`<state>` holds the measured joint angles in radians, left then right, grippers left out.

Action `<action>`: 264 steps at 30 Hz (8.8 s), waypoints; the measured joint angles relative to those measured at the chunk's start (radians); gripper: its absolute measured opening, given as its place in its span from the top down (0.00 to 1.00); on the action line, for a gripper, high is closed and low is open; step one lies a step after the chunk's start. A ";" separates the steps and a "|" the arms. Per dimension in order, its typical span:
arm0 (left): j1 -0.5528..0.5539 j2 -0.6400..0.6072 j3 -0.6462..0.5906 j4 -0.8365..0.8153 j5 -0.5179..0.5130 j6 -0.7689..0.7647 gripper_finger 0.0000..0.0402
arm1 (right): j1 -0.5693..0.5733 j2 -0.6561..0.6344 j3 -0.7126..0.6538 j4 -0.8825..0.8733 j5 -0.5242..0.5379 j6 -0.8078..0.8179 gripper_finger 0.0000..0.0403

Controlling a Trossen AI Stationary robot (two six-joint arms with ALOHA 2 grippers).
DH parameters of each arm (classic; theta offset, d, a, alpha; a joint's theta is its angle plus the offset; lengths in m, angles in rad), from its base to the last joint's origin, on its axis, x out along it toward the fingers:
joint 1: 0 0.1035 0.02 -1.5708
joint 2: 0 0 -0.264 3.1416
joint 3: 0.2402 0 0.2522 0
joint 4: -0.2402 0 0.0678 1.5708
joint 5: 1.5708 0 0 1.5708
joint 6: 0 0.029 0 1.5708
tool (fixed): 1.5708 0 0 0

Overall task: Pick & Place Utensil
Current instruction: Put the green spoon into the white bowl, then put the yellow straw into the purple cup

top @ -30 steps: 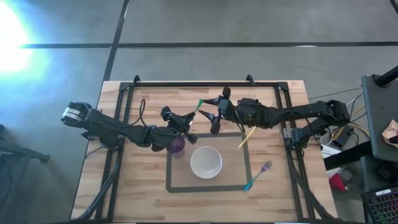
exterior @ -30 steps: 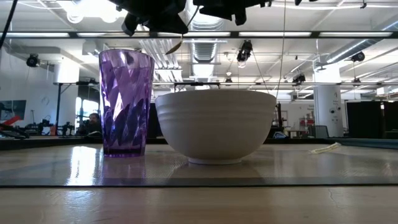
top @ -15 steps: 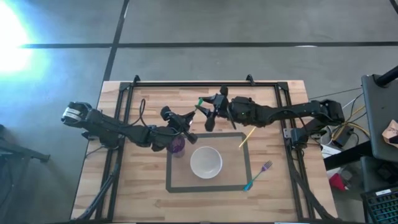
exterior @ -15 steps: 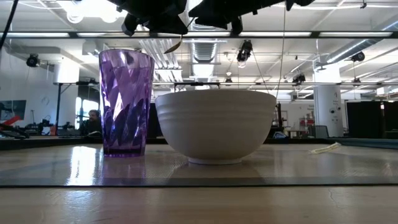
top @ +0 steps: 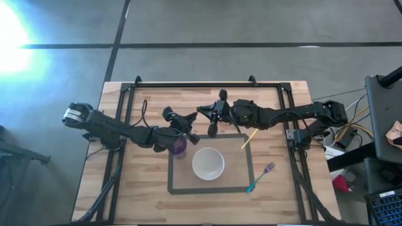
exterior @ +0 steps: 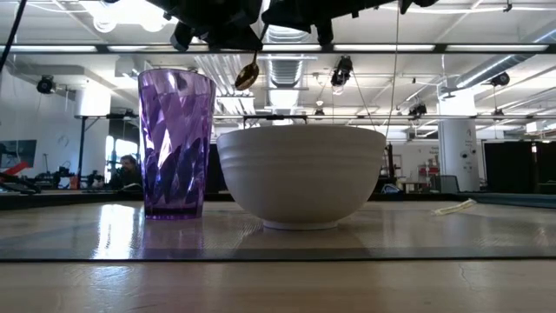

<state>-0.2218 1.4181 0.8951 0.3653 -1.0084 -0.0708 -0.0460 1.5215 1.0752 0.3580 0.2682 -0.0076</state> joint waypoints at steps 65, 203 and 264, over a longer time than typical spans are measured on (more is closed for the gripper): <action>0.001 -0.223 0.001 -0.298 0.523 -0.069 0.58 | -0.013 -0.826 -0.561 -0.263 -0.149 0.383 0.98; 0.001 -0.223 0.000 -0.359 0.548 -0.108 0.58 | 0.194 0.156 -0.549 0.391 -0.083 0.576 0.78; 0.000 -0.223 0.000 -0.363 0.548 -0.121 0.58 | 0.140 -0.726 -0.534 -0.722 0.049 0.305 0.60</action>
<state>-0.2218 1.1950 0.8951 0.0026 -0.4604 -0.1919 0.0937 0.7959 0.5416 -0.3638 0.3168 0.2972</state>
